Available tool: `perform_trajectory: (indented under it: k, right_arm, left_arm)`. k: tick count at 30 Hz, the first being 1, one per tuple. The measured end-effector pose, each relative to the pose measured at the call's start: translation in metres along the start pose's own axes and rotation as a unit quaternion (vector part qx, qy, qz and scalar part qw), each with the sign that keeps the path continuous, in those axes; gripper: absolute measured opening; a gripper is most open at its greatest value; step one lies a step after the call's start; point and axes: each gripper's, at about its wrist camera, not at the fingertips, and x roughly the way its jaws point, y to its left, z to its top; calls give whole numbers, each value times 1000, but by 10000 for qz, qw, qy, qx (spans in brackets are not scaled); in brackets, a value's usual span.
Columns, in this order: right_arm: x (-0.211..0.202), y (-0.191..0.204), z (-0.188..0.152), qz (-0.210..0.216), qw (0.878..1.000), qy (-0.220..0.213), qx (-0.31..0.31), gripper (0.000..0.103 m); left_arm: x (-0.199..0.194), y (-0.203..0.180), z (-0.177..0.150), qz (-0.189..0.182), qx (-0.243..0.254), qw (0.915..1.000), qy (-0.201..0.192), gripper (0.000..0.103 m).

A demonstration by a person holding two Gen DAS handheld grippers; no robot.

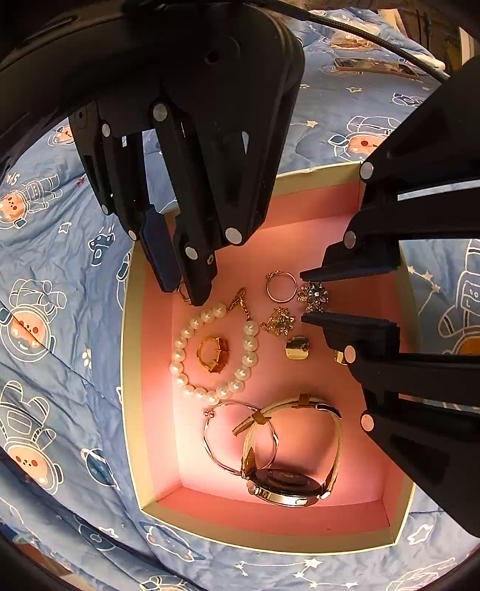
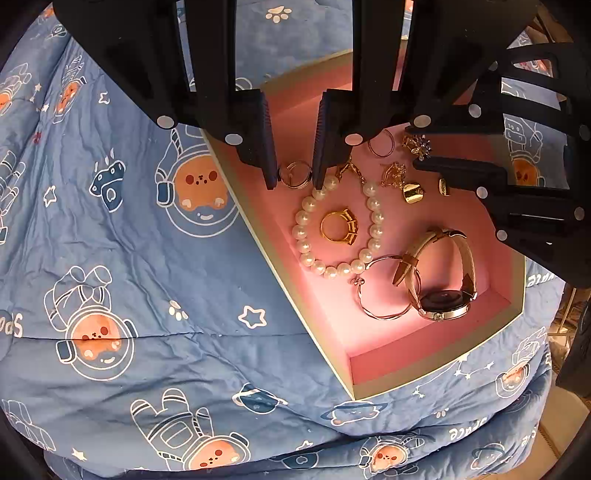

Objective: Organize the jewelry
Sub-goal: 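Carry both earrings into the pink box and open both grippers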

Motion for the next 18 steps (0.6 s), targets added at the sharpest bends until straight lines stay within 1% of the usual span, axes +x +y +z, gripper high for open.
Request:
perform_trajectory:
  k: [1, 2, 3, 4, 5, 6, 10, 11, 12, 13, 16, 18]
  right_arm:
    - [0, 2, 1, -10, 10000, -8, -2, 20]
    - [0, 2, 1, -16, 10000, -15, 2, 20]
    - [-1, 3, 0, -18, 10000, -25, 12, 20]
    - [-2, 4, 0, -20, 10000, -38, 23, 20]
    - [-2, 4, -1, -16, 10000, -50, 36, 20]
    - [-3, 4, -2, -9, 10000, -57, 50, 21]
    - [-4, 2, -6, 15, 9999, -90, 104, 24]
    - [-4, 0, -7, 28, 9998, -129, 133, 30]
    - [-6, -1, -8, 66, 9997, -178, 169, 37]
    - [-8, -3, -8, 113, 9995, -229, 195, 40]
    - [-17, -5, -9, 171, 9988, -375, 277, 41]
    - [-24, -6, -13, 217, 9977, -529, 368, 42]
  left_arm:
    - [0, -1, 0, -3, 14, 10000, -18, 17]
    - [-1, -1, 0, 3, 24, 10000, -32, 21]
    - [-2, -2, -1, 20, 26, 10000, -56, 28]
    - [-3, -2, -1, 25, 21, 10000, -86, 32]
    - [-4, -2, -2, 10, 15, 9999, -122, 40]
    - [-6, -2, -2, 0, 14, 9999, -173, 46]
    - [-12, -2, -4, 0, 43, 9995, -322, 49]
    - [-14, -2, -4, 5, 56, 9993, -358, 49]
    - [-16, -1, -6, 13, 70, 9992, -394, 49]
    - [-19, -2, -7, 21, 86, 9990, -428, 50]
    - [-29, 0, -14, 19, 115, 9984, -546, 52]
    - [-38, 2, -19, 46, 138, 9976, -683, 58]
